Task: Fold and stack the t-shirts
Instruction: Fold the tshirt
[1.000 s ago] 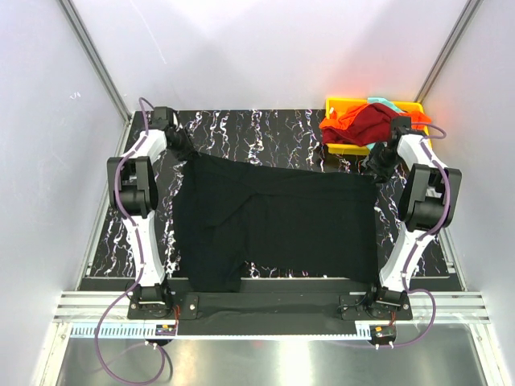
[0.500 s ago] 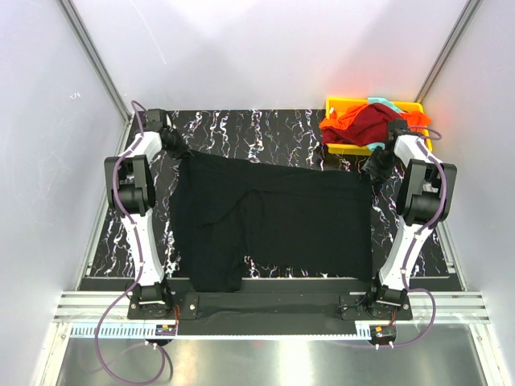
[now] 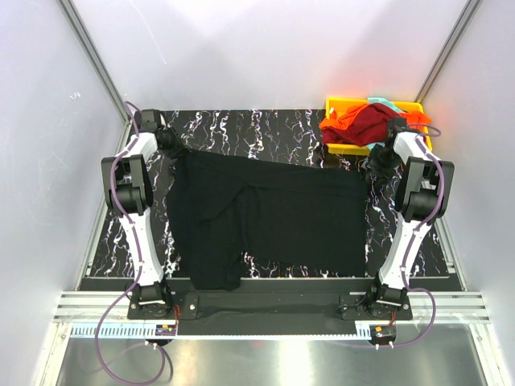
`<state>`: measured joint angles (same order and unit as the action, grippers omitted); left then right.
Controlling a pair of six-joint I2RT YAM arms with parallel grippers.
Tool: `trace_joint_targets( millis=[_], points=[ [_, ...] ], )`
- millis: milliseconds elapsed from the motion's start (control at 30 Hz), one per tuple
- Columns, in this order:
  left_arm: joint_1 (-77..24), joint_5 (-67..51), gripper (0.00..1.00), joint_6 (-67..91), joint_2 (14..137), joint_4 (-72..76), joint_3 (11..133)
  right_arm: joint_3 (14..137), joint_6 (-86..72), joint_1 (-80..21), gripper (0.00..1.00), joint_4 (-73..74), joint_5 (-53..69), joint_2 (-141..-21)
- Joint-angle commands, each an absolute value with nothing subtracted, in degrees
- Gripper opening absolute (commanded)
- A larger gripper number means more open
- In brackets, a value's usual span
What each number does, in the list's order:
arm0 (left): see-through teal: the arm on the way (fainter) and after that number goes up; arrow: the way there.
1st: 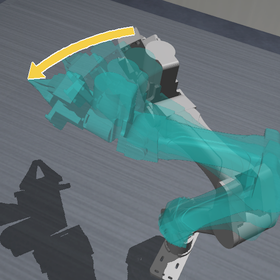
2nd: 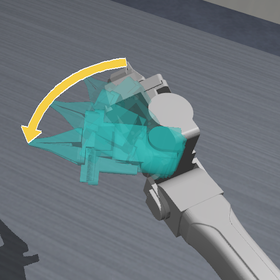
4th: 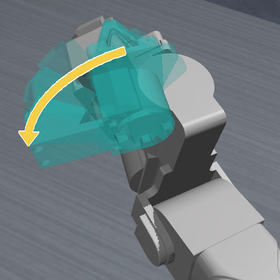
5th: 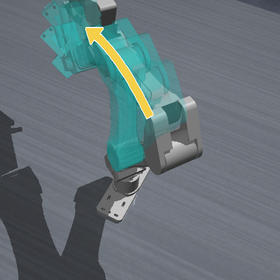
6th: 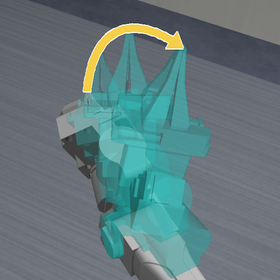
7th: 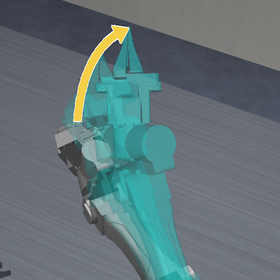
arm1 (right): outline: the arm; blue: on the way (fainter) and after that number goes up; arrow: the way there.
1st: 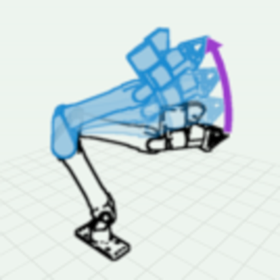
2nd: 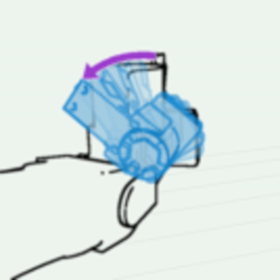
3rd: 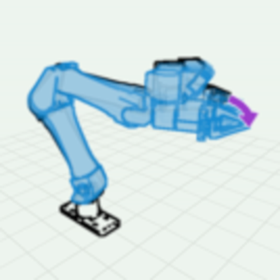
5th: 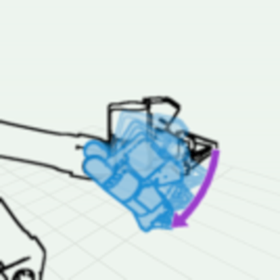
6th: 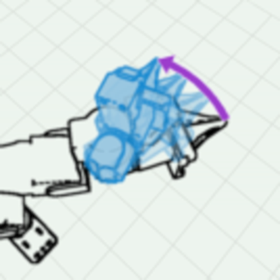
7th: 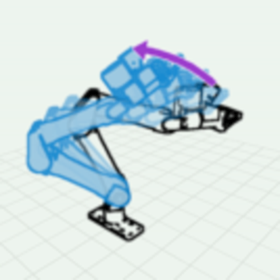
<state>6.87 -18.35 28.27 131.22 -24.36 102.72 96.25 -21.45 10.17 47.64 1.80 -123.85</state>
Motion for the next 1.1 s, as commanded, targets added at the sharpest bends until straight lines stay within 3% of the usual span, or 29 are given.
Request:
trace_joint_targets(
  millis=[0,100,233,633,767,1067],
  points=[
    [7.29,-17.85,0.36,27.51,124.37,-23.46,102.31,98.62,-19.51,10.37,0.69,50.36,-1.76,-120.86],
    [7.12,-16.79,0.44,27.33,120.6,-24.96,99.68,96.51,-20.03,10.37,0.77,50.62,-0.36,-117.34],
    [6.86,-14.16,0.58,27.07,113.84,-26.36,94.14,92.12,-21.09,10.37,0.78,50.54,3.42,-112.52],
    [1.94,-15.03,0.56,27.86,95.11,-26.63,72.08,78.4,-21.88,10.37,0.63,46.15,8.08,-103.45],
    [-1.3,-15.73,0.57,27.34,90.36,-27.33,65.05,75.77,-22.32,10.37,0.53,43.95,10.72,-102.66],
    [-5.1,-16.96,0.61,25.58,79.99,-29.7,52.83,73.74,-21.01,10.46,0.54,42.45,9.32,-104.23]
  ],
)
